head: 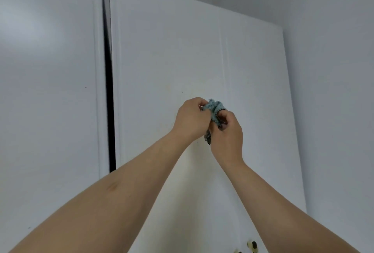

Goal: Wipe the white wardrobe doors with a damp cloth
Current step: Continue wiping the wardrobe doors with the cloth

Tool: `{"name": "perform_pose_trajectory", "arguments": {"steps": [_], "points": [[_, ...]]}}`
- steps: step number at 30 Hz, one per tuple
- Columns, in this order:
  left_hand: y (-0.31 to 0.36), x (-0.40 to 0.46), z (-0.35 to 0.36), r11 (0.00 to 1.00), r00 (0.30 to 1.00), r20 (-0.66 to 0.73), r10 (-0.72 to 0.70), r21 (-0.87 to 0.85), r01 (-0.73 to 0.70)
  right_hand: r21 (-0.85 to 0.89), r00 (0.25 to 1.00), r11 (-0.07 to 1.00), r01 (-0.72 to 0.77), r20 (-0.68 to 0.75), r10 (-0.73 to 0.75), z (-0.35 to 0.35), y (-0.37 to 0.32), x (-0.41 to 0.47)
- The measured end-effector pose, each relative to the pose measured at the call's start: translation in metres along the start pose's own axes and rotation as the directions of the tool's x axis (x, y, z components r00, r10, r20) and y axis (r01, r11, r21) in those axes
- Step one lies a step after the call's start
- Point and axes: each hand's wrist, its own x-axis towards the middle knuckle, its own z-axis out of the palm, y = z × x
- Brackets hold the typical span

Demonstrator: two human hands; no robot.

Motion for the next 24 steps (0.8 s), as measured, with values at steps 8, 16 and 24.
{"name": "perform_pose_trajectory", "arguments": {"steps": [8,16,24], "points": [[0.039,0.060,-0.013,0.988,0.990,-0.054,0.127,0.101,-0.121,-0.087,0.954,0.950,0.300,0.045,-0.297,0.012,-0.014,0.092],[0.062,0.110,-0.035,0.900,0.967,-0.164,0.197,0.421,-0.112,-0.228,0.899,0.873,0.431,0.028,-0.437,0.034,-0.024,0.178],[0.035,0.118,-0.108,0.508,0.887,-0.378,0.266,0.837,0.204,-0.475,0.946,0.829,0.294,0.020,-0.324,0.058,-0.024,0.254]]}}
